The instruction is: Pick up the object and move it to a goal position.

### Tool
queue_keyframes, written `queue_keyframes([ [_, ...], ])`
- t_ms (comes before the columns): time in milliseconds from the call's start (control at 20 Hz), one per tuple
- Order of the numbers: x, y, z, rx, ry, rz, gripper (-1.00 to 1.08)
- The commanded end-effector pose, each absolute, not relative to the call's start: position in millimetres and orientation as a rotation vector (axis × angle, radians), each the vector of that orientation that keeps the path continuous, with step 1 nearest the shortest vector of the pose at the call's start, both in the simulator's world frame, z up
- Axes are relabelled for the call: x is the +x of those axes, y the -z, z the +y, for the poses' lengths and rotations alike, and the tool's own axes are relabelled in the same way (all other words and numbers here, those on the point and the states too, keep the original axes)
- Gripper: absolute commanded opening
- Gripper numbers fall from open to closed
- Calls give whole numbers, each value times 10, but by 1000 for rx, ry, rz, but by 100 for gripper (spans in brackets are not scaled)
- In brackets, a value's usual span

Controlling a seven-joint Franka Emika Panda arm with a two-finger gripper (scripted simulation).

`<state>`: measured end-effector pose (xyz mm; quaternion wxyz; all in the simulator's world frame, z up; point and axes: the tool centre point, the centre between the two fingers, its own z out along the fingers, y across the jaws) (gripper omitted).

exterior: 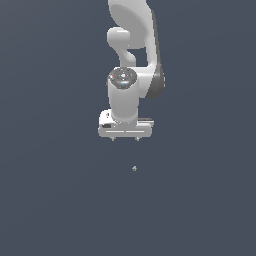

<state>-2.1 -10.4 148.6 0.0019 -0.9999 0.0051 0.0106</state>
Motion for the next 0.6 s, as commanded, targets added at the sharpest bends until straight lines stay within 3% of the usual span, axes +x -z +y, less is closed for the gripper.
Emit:
queue_keyframes([
  [0,-21,-1486,-104,-3138,-33,16,100],
  [550,-125,-1410,201,-3136,-85,-35,100],
])
